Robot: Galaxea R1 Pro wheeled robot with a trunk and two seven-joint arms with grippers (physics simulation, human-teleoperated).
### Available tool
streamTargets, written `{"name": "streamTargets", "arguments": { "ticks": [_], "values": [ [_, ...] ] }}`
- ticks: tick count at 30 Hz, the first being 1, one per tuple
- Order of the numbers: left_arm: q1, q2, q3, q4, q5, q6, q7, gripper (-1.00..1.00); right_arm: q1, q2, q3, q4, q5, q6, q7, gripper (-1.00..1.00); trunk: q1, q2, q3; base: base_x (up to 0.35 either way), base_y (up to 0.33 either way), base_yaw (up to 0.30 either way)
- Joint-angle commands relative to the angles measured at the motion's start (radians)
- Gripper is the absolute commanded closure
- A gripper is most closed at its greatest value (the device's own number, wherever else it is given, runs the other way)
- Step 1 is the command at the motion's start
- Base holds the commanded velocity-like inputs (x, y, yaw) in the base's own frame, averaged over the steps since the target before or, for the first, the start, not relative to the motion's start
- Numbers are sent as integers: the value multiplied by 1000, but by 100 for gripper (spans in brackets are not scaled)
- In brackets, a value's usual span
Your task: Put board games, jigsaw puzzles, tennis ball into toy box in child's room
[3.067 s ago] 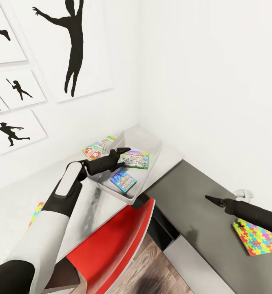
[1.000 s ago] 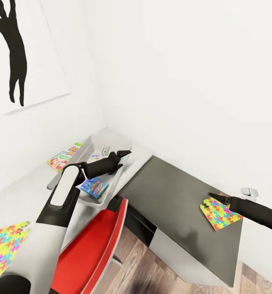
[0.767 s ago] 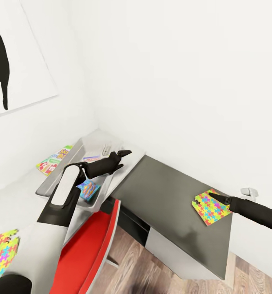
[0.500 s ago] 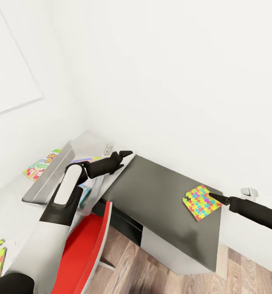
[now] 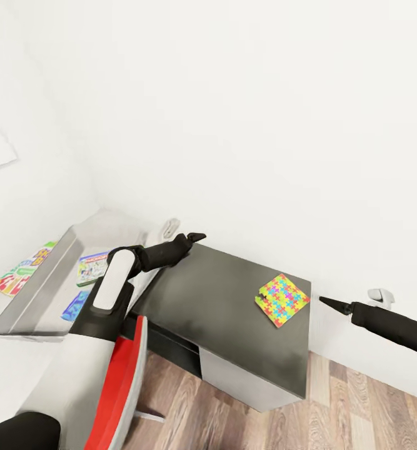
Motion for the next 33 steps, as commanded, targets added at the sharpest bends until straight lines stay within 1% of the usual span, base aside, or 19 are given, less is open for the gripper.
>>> {"name": "streamTargets", "arguments": {
  "ticks": [1, 2, 3, 5, 6, 8, 14, 16, 17, 19, 20, 22, 23, 24, 25, 27, 28, 30, 33],
  "values": [
    [-2, -1, 0, 2, -7, -2, 16, -100, -2, 0, -1, 0, 5, 6, 7, -100, 1, -2, -1, 0, 0, -279],
    [-3, -2, 0, 6, -26, -7, 21, -100, -2, 0, -1, 0, 5, 8, 6, -100, 1, -2, -1, 0, 0, -279],
    [-3, -2, 0, 6, -26, -7, 21, -100, -2, 0, -1, 0, 5, 8, 6, -100, 1, -2, -1, 0, 0, -279],
    [-5, -4, 1, 24, -61, -19, 32, -100, -4, 0, -1, 1, 5, 10, 6, -100, 1, -2, 0, 0, 0, -279],
    [-5, -4, 1, 24, -61, -19, 32, -100, -4, 0, -1, 1, 5, 10, 6, -100, 1, -2, 1, 0, 0, -279],
    [-10, -4, 1, 59, -88, -32, 39, -100, -5, 0, -1, 3, 5, 10, 3, -100, 1, -2, 1, 0, 0, -279],
    [-33, -4, 1, 127, -115, -48, 44, -100, -7, 0, -1, 9, 5, 10, -13, -100, 1, -2, 3, 0, 0, -279],
    [-57, -4, 0, 169, -139, -54, 47, -100, -14, 0, -1, 21, 5, 10, -37, -100, 1, -2, 3, 0, 0, -280],
    [-57, -4, 0, 169, -139, -54, 47, -100, -14, 0, -1, 21, 5, 10, -37, -100, 1, -2, 3, 0, 0, -280],
    [-80, -4, 0, 205, -174, -58, 49, -100, -26, 1, 0, 38, 4, 10, -65, -100, 1, -2, 3, 0, 0, -280],
    [-80, -4, 0, 205, -174, -58, 49, -100, -26, 1, 0, 38, 4, 10, -65, -100, 1, -2, 3, 0, 0, -280],
    [-102, -4, 1, 236, -216, -60, 50, -100, -41, 1, 1, 61, 4, 10, -92, -100, 1, -2, 4, 0, 0, -280],
    [-102, -4, 1, 236, -216, -60, 50, -100, -41, 1, 1, 61, 4, 10, -92, -100, 1, -2, 4, 0, 0, -280],
    [-113, -4, 1, 252, -239, -62, 50, -100, -50, 1, 1, 77, 4, 10, -104, -100, 1, -2, 4, 0, 0, -281],
    [-113, -4, 1, 252, -239, -62, 50, -100, -50, 1, 1, 77, 4, 10, -104, -100, 1, -2, 4, 0, 0, -281],
    [-135, -4, 1, 292, -286, -64, 51, -100, -73, 1, 5, 119, 4, 10, -123, -100, 1, -2, 4, 0, 0, -281],
    [-135, -4, 1, 292, -286, -64, 51, -100, -73, 1, 5, 119, 4, 10, -123, -100, 1, -2, 4, 0, 0, -281],
    [-156, -4, 2, 345, -327, -69, 51, -100, -102, 1, 13, 167, 4, 10, -136, -100, 1, -2, 4, 0, 0, -281],
    [-166, -4, 2, 375, -342, -76, 51, -100, -117, 0, 18, 192, 4, 10, -140, -100, 1, -2, 4, 0, 0, -281]
  ]
}}
